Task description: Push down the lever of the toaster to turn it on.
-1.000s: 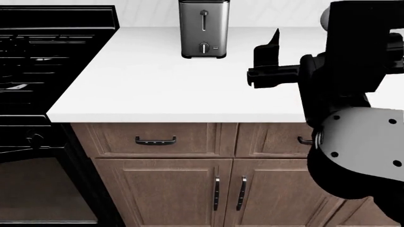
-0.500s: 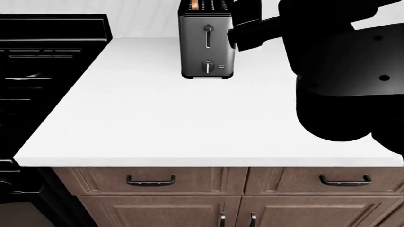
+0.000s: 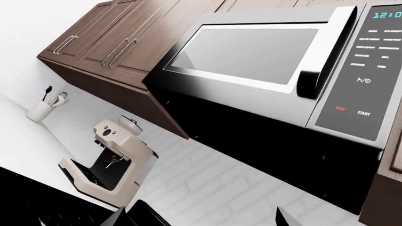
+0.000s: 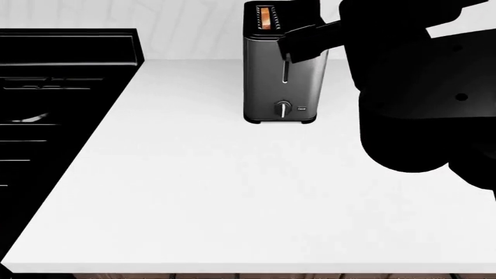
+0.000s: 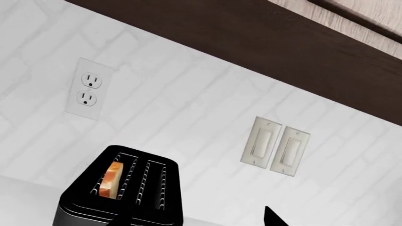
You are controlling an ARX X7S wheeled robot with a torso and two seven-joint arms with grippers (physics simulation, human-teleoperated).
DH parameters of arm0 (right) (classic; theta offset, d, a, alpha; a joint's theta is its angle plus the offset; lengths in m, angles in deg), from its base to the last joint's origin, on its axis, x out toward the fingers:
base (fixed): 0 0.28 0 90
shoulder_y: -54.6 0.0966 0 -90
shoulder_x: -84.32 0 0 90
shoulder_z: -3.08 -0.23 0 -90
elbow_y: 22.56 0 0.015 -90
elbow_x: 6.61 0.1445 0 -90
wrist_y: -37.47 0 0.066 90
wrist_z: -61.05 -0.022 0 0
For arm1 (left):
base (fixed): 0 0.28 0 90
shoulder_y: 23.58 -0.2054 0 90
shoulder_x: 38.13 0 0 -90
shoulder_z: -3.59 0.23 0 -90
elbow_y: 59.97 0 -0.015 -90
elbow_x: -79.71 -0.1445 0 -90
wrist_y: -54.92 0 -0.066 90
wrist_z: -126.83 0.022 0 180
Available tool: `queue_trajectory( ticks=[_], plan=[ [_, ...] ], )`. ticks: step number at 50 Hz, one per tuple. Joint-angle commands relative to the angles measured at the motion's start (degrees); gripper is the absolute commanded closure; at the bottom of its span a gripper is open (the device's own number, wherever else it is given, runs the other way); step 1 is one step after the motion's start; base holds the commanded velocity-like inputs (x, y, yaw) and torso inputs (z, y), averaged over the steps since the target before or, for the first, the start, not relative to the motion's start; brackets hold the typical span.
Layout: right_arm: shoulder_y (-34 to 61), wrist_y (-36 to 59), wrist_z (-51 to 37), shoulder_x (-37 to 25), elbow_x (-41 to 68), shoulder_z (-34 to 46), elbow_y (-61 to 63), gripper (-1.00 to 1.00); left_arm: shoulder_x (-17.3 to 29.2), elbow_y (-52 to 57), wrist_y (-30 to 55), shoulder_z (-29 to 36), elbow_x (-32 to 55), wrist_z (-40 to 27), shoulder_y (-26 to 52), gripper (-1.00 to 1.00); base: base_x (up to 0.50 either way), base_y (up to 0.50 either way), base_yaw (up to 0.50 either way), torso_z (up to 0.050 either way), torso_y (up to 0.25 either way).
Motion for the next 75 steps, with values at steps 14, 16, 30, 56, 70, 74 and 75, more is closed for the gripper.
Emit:
queue_trajectory(
  ticks=[14, 16, 30, 56, 70, 74, 75],
  plan=[
    [-0.81, -1.81, 0.46, 0.06, -1.07, 0.06, -0.48, -1.0, 0.2, 0.02, -1.56, -0.04, 0.1, -0.38, -1.24, -1.0, 0.02, 0.0, 0.0, 0.0, 0.0],
    [-1.27, -2.32, 0.54, -0.05, -0.81, -0.31, -0.41, -1.0, 0.14, -0.02, -1.72, 0.0, 0.06, -0.3, -1.34, -1.0, 0.38, 0.0, 0.0, 0.0, 0.0],
    [-1.57, -2.36, 1.46, -0.17, -2.04, 0.84, 0.68, 1.0, -0.09, -0.37, -2.53, 0.35, -0.28, -0.02, -1.65, -1.0, 0.32, 0.0, 0.0, 0.0, 0.001],
    [-6.81, -7.75, -2.5, 1.9, 10.65, -4.66, -2.69, 1.0, 0.42, -0.58, -3.3, 0.75, -0.48, -0.59, -2.08, -1.0, 0.0, 0.0, 0.0, 0.0, 0.0],
    [-9.18, -8.34, -3.12, 2.17, 15.41, -4.44, -4.05, 1.0, 0.64, -0.56, -3.62, 1.07, -0.79, -0.87, -2.25, -1.0, 0.0, 0.0, 0.0, 0.0, 0.0],
    [-9.55, -8.7, -2.95, 2.22, 16.09, -4.56, -4.36, 1.0, 0.53, -0.69, -3.83, 1.13, -0.83, -0.75, -2.4, -1.0, 0.0, 0.0, 0.0, 0.0, 0.0],
    [-9.62, -8.83, -2.76, 2.29, 16.19, -4.61, -4.48, 1.0, 0.53, -0.69, -3.85, 1.16, -0.83, -0.77, -2.41, -1.0, 0.0, 0.0, 0.0, 0.0, 0.0]
  ],
)
